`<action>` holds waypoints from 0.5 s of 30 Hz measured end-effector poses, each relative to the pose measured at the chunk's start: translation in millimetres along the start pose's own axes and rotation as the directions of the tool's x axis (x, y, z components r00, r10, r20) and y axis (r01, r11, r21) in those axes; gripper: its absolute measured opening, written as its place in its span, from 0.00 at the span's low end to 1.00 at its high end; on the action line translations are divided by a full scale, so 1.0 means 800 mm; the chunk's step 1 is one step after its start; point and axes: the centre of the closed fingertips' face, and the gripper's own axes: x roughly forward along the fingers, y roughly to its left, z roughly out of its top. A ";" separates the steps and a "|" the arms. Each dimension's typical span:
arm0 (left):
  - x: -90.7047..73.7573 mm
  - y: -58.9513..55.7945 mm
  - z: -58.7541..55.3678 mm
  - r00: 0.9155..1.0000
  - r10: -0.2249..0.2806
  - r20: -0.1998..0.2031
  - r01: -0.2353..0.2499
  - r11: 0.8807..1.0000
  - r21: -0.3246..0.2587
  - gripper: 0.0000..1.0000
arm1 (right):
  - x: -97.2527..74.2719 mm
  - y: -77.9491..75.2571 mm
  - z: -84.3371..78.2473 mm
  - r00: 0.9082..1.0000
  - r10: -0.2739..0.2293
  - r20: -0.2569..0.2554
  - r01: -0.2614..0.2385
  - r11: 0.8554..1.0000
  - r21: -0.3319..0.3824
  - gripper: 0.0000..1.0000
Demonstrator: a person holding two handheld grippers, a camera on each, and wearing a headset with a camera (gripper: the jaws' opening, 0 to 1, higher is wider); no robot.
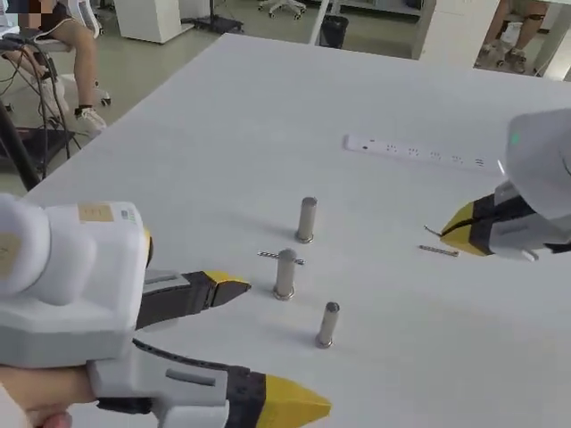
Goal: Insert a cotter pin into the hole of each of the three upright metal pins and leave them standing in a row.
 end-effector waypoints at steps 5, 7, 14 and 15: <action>0.001 0.007 0.013 1.000 0.010 0.025 -0.010 1.000 -0.015 0.81 | -0.009 0.003 0.013 0.999 -0.032 0.031 0.032 0.999 -0.003 0.00; 0.002 0.009 0.019 0.999 0.013 0.037 -0.012 1.000 -0.024 0.80 | -0.012 0.006 0.017 0.998 -0.045 0.043 0.044 0.999 0.003 0.00; 0.010 0.011 0.031 0.998 0.000 0.060 0.002 0.999 -0.044 0.73 | -0.017 0.021 0.027 0.993 -0.059 0.100 0.055 0.998 0.044 0.00; 0.012 0.010 0.032 0.998 -0.005 0.062 0.008 0.999 -0.048 0.73 | -0.016 0.020 0.027 0.993 -0.062 0.102 0.057 0.997 0.043 0.00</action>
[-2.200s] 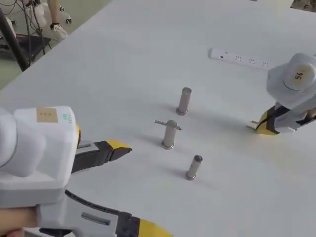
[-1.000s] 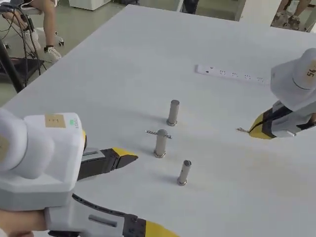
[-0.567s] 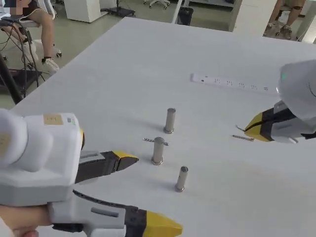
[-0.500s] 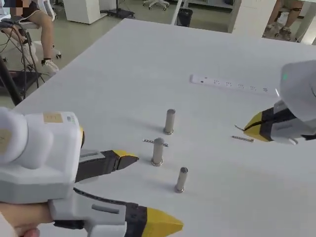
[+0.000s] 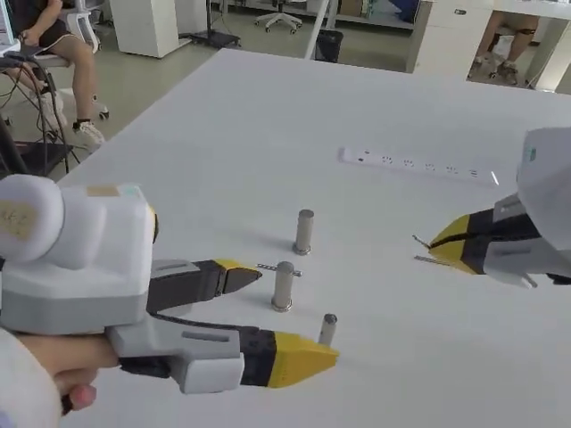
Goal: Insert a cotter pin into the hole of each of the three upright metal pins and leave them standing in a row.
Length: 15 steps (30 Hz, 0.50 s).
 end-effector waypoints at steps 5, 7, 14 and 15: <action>0.010 -0.001 0.004 1.000 -0.008 0.001 0.008 1.000 -0.012 0.68 | -0.003 0.009 0.010 0.999 -0.041 0.034 0.041 0.999 0.015 0.00; 0.014 0.002 0.009 1.000 0.002 0.015 -0.002 1.000 -0.021 0.64 | -0.004 0.012 0.013 0.998 -0.056 0.041 0.056 0.998 0.017 0.00; 0.023 0.006 0.021 0.999 0.002 0.040 0.000 0.998 -0.065 0.58 | -0.009 0.025 0.025 0.995 -0.075 0.066 0.075 0.997 0.011 0.00; 0.025 0.006 0.023 0.999 -0.005 0.047 0.008 0.997 -0.073 0.57 | -0.009 0.027 0.026 0.995 -0.077 0.068 0.077 0.997 0.008 0.00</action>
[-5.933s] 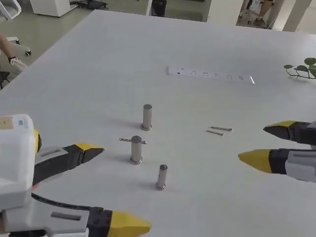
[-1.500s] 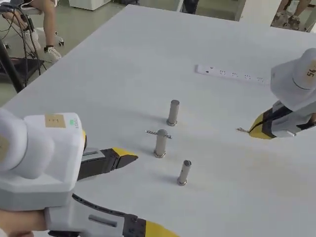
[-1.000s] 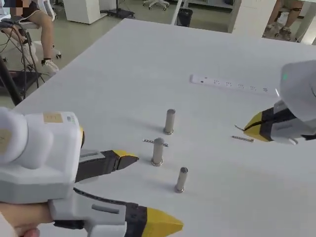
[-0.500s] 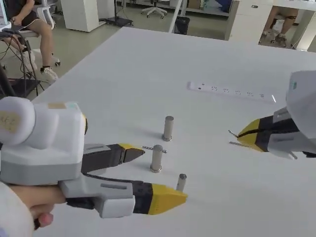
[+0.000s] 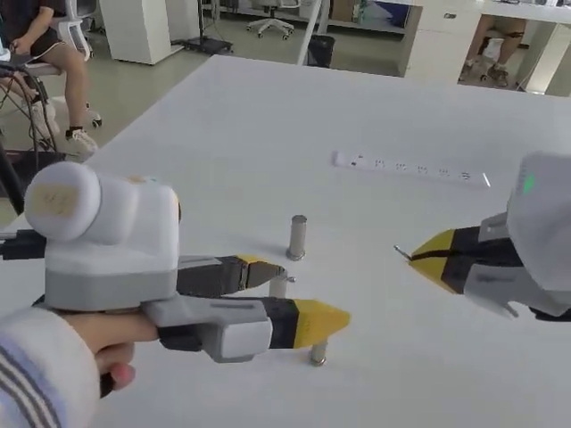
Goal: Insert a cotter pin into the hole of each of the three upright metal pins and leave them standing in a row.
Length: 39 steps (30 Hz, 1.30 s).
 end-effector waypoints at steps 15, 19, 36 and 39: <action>0.026 0.004 0.014 1.000 -0.023 0.013 0.024 0.999 -0.041 0.48 | 0.003 0.024 0.016 0.999 0.001 0.041 -0.001 1.000 -0.012 0.00; 0.029 0.002 0.018 0.999 -0.028 0.018 0.029 0.999 -0.041 0.44 | 0.001 0.027 0.018 0.999 -0.004 0.044 0.004 1.000 -0.020 0.00; 0.046 -0.011 0.027 0.996 -0.082 0.019 0.083 0.995 -0.051 0.27 | -0.001 0.036 0.023 0.999 -0.040 0.037 0.043 0.997 -0.067 0.00; 0.048 -0.015 0.027 0.995 -0.096 0.016 0.097 0.993 -0.061 0.24 | -0.001 0.036 0.024 0.998 -0.047 0.033 0.050 0.996 -0.080 0.00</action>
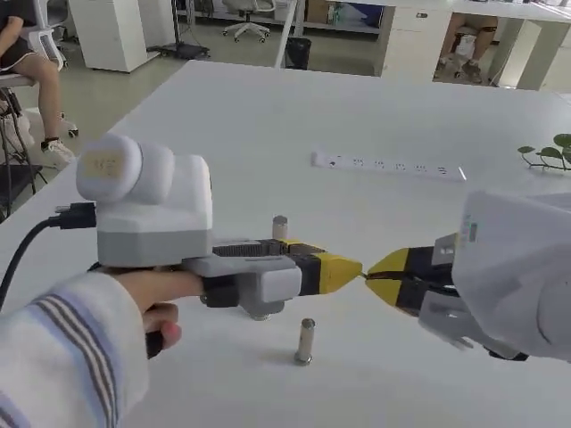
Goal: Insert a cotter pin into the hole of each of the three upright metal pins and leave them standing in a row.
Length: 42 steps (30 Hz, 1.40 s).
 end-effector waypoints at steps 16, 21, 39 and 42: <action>0.008 -0.003 -0.007 0.999 -0.026 -0.028 0.025 0.998 -0.057 0.06 | 0.000 -0.003 0.011 1.000 -0.023 0.010 0.023 0.999 -0.036 0.00; 0.009 -0.002 -0.010 0.999 -0.029 -0.039 0.026 0.996 -0.083 0.04 | 0.000 -0.003 0.012 1.000 -0.025 0.005 0.026 0.998 -0.049 0.00; 0.005 -0.005 -0.013 0.997 -0.053 -0.051 0.042 0.981 -0.187 0.00 | 0.002 0.003 0.017 1.000 -0.014 0.011 0.015 0.997 -0.072 0.00; 0.005 -0.005 -0.015 0.997 -0.048 -0.057 0.037 0.982 -0.186 0.00 | 0.002 0.004 0.017 1.000 -0.010 0.010 0.011 0.997 -0.075 0.00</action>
